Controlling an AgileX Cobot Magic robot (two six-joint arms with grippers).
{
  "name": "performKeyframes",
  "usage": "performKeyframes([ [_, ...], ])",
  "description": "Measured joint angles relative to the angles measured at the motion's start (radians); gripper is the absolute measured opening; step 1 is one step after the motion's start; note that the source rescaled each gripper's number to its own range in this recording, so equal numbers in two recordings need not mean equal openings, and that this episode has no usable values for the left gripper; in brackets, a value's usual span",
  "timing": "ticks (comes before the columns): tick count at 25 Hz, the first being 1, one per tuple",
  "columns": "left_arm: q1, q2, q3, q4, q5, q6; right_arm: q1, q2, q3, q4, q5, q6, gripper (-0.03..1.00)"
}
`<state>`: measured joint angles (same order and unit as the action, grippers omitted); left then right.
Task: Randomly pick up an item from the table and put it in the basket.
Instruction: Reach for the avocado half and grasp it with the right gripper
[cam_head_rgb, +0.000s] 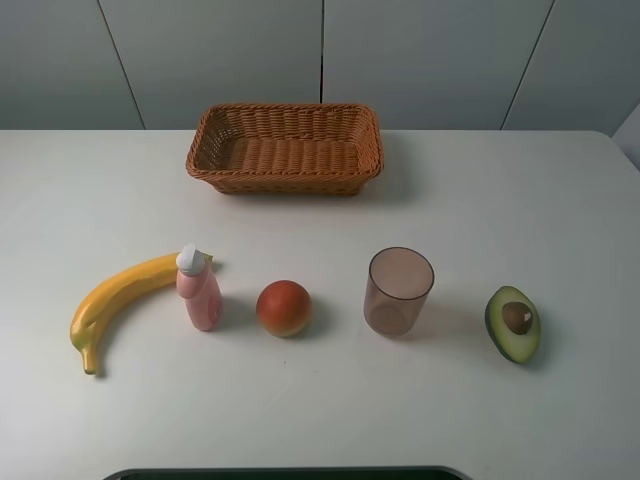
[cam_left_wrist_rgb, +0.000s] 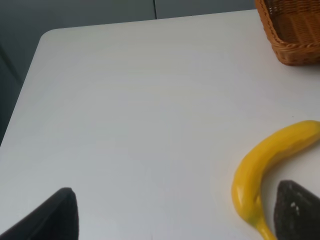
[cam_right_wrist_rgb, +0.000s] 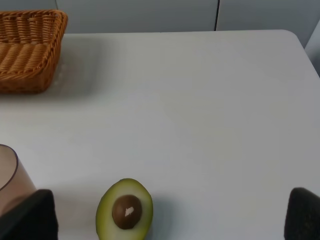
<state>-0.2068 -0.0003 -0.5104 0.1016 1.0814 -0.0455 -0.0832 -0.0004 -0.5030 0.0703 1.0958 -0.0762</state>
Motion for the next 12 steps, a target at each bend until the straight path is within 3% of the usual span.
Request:
performKeyframes([
  [8,0.000,0.000,0.000,0.000,0.000,0.000,0.000,0.002,-0.012,0.001,0.007,0.015,0.91],
  [12,0.000,0.000,0.000,0.000,0.000,0.000,0.000,0.125,-0.095,-0.004,0.010,-0.019,0.90],
])
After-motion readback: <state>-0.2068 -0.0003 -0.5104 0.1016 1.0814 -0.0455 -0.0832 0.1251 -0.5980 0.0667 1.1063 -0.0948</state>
